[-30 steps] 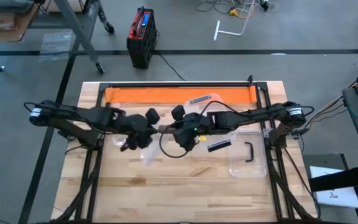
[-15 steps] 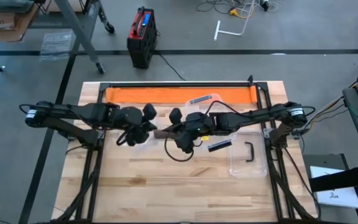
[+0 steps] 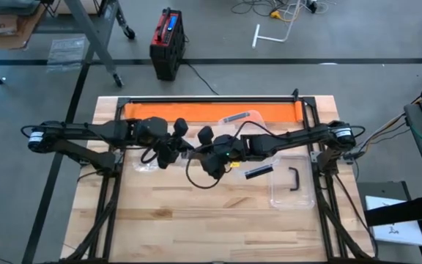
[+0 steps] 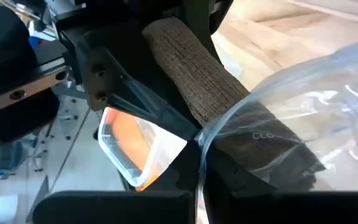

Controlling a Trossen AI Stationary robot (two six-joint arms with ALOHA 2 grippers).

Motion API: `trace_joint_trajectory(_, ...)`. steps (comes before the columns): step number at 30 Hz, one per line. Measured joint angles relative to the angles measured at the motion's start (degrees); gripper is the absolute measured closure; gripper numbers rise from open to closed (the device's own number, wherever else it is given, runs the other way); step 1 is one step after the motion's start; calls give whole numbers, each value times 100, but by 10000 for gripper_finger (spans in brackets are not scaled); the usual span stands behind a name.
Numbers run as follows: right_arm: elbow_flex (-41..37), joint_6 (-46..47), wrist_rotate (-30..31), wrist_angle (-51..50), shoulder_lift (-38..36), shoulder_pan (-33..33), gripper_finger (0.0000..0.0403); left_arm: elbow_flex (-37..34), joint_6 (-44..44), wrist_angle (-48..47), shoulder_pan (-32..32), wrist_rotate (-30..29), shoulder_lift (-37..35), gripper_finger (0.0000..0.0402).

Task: Roll bandage
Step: Put the rolled brown bandage into the transparent zip bag

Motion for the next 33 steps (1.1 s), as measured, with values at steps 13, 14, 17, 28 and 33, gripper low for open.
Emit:
trace_joint_trajectory(13, 535, 1948, -436, -1295, 196, -373, 319, 7, -780, 34, -1, -658, 129, 401)
trace_joint_trajectory(14, 588, 2159, -487, -1415, 196, -415, 319, 7, -786, 29, -4, -697, 153, 401)
trace_joint_trajectory(17, 772, 2799, -601, -1846, 200, -586, 318, 11, -896, 9, -2, -738, 202, 401)
trace_joint_trajectory(28, 1103, 3312, -942, -3294, 239, -1055, 317, 8, -1396, -451, -10, -767, 239, 401)
trace_joint_trajectory(33, 1111, 2970, -902, -3353, 241, -1048, 317, 2, -1707, -599, -7, -240, 360, 401)
